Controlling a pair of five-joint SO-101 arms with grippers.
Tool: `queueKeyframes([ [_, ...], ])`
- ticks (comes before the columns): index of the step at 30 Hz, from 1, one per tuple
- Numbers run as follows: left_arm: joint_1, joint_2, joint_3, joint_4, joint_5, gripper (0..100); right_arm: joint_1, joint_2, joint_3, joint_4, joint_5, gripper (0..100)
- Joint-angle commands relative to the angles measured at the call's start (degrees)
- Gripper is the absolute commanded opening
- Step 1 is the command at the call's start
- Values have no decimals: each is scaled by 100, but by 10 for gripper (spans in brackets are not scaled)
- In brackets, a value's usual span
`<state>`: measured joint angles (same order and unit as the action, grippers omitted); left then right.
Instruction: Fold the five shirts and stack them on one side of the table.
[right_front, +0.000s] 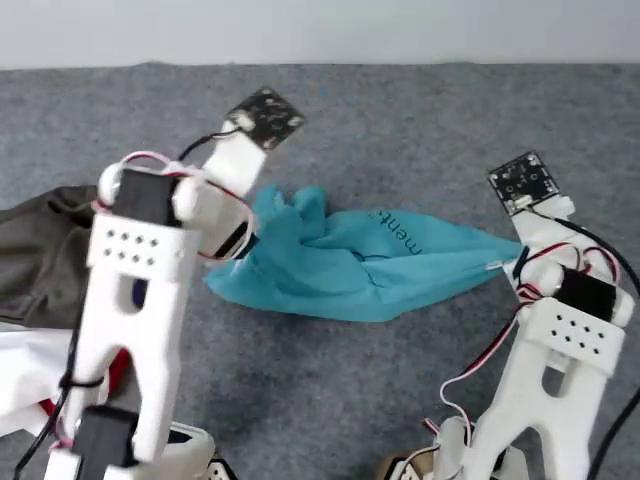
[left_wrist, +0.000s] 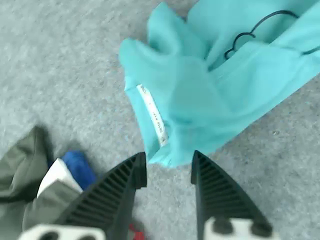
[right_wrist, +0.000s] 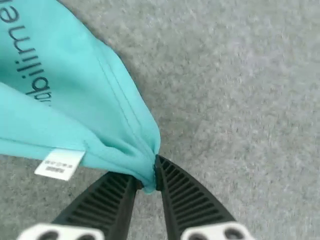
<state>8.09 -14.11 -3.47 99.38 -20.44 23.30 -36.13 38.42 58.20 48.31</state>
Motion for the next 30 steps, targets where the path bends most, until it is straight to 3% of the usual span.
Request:
queueKeyframes([
  [1, -220, -466, 268, 114, -97, 161, 224, -101, -44, -110, 53, 10],
  [7, -185, -492, 716, 0, -97, 163, 277, -154, 422, -110, 589, 10],
  [13, -70, -448, 804, -949, -53, 164, 277, -163, 993, -110, 844, 10],
  [21, 554, 721, 708, -1415, 132, 201, 259, -163, 1380, -110, 853, 10],
  [30, 844, 2514, -1297, -1099, 176, 207, 251, -163, 1442, 127, 853, 10],
])
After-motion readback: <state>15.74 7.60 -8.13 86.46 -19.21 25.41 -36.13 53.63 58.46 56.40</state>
